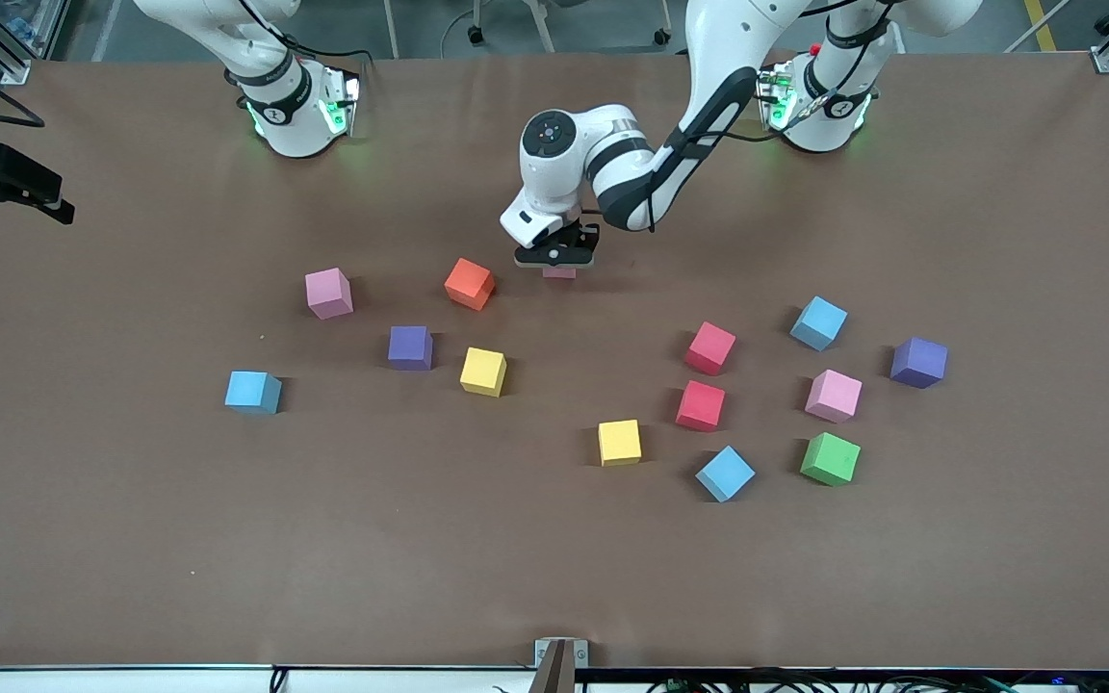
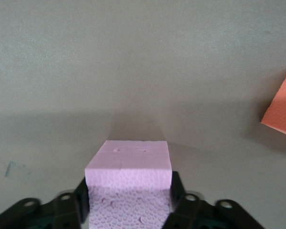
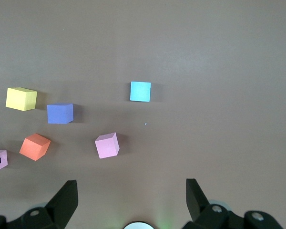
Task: Arrange 11 blocks into digit 3
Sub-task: 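Carry the pink cube with the left gripper and set it down, then move the left gripper to the red cube and grasp it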
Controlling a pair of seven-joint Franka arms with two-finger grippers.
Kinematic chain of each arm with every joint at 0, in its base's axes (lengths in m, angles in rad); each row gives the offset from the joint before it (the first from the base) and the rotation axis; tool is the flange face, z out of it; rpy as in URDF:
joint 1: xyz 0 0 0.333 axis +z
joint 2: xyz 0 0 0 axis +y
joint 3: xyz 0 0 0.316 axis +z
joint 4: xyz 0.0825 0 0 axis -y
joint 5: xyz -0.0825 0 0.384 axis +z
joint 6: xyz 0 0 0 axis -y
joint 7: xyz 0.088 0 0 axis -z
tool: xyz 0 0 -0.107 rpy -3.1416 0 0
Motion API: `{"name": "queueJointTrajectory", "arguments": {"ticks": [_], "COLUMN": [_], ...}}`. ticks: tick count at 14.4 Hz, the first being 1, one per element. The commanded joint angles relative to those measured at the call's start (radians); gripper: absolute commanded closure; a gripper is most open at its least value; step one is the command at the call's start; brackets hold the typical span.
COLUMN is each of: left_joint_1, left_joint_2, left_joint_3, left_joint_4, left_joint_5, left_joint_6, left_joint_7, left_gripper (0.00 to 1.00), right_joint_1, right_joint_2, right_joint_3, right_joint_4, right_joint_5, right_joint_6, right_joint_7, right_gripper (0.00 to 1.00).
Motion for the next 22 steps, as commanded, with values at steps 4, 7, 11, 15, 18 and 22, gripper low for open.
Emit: {"name": "queueJointTrajectory", "arguments": {"ticks": [4,7,11,15,18,22], "left_joint_1": [0.017,0.066,0.185,0.374,0.489,0.598], "left_joint_2": [-0.081,-0.162,-0.222,-0.230,-0.228,-0.201], "left_joint_3": [0.002,-0.001,-0.002,-0.002,-0.002,-0.002], "left_joint_4": [0.004,0.016,0.092,0.101,0.099,0.078], "left_joint_5": [0.015,0.001,-0.019,-0.020,-0.020,-0.020], "left_joint_6": [-0.012,-0.099,-0.236,-0.268,-0.314,-0.314], "left_joint_7": [-0.053,-0.053,-0.006,0.244,0.504,0.811], "left_gripper": [0.00,0.00,0.00,0.00,0.00,0.00], "right_joint_1": [0.006,0.011,0.015,0.014,0.015,0.032], "right_joint_2": [-0.005,-0.007,-0.007,-0.008,-0.008,-0.008], "right_joint_3": [0.000,0.000,0.000,0.000,0.000,0.003], "right_joint_4": [0.004,0.005,0.004,0.004,0.004,0.004], "right_joint_5": [-0.001,0.002,0.002,-0.003,-0.030,-0.044], "right_joint_6": [0.002,-0.007,-0.010,0.008,0.024,0.016], "right_joint_7": [0.015,0.014,0.004,0.003,0.003,0.007], "right_gripper": [0.00,0.00,0.00,0.00,0.00,0.00]}}
